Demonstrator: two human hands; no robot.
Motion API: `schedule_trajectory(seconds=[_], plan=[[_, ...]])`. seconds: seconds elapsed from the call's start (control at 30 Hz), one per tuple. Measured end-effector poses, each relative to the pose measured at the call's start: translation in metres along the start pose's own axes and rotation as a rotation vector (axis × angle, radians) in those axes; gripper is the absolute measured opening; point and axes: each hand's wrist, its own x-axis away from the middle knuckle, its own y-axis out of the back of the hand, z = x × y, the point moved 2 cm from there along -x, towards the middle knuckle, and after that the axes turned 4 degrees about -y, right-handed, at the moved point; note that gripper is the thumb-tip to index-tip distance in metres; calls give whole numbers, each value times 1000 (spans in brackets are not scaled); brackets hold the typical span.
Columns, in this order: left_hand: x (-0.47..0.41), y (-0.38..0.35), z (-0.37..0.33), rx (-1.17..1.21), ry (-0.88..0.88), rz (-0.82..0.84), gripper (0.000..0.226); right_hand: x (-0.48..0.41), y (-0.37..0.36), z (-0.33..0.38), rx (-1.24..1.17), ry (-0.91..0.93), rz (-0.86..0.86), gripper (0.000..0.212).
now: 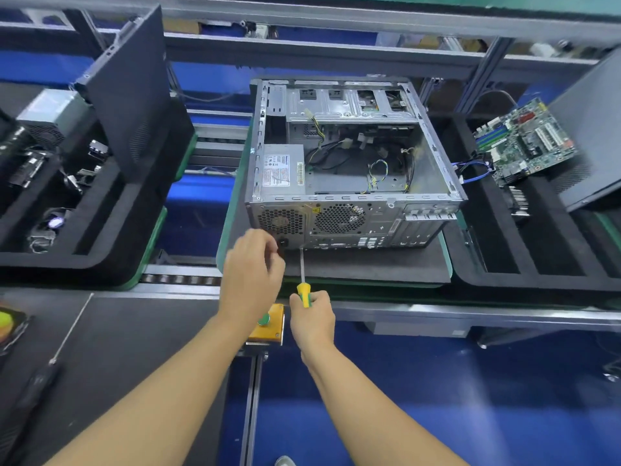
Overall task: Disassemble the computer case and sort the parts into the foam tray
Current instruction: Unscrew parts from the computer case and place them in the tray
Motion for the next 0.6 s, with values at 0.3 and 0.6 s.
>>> schedule_trajectory(seconds=[0.3,0.6], plan=[[36,-54,8,724,1157,719,36,17,5,0,-15,225,105,18],[39,-61,20,941,1090,662,17,26,20,-36,-542,-429,472,61]])
